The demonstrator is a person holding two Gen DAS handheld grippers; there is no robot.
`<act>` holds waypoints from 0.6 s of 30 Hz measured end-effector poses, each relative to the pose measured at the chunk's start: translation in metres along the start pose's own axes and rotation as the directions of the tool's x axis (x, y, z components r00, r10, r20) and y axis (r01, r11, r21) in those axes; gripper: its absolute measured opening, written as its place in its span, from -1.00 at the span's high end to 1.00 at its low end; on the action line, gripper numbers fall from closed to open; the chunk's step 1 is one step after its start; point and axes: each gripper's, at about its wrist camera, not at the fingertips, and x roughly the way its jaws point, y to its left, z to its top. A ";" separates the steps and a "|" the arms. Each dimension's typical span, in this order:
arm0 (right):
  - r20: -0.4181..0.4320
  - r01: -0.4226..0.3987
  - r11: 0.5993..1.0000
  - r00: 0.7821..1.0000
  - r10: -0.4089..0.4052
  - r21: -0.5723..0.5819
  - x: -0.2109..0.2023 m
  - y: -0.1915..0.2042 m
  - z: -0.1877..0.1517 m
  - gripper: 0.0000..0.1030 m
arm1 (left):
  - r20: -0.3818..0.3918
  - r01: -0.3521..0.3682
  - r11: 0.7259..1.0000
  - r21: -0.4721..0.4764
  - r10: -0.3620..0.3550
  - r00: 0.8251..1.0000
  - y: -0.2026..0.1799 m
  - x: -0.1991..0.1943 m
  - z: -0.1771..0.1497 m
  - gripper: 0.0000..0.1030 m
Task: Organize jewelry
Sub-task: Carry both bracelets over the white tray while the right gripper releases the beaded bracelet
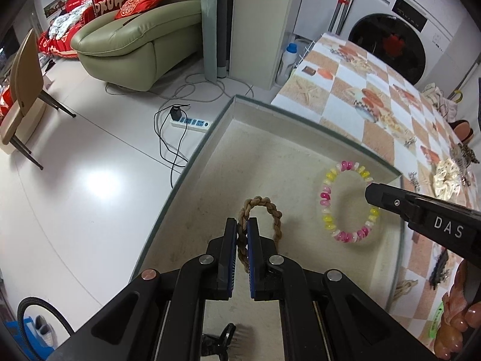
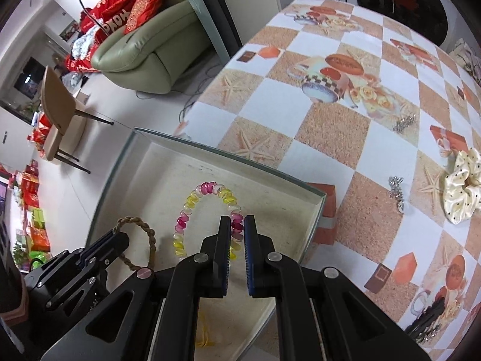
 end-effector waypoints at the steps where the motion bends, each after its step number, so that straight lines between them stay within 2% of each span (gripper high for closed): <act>1: -0.006 0.002 1.000 1.000 -0.002 0.003 0.003 -0.001 -0.001 0.82 | -0.003 -0.008 1.000 0.005 0.008 1.000 -0.001 0.002 0.000 0.78; 9: -0.053 0.013 1.000 0.999 -0.012 0.024 0.020 -0.006 -0.003 0.81 | -0.034 -0.055 0.998 0.042 0.056 0.998 -0.007 0.013 -0.003 0.78; 18: -0.063 0.004 1.000 0.998 -0.002 0.031 0.021 -0.008 -0.002 0.75 | -0.051 -0.097 0.994 0.050 0.099 0.994 -0.007 0.016 -0.002 0.78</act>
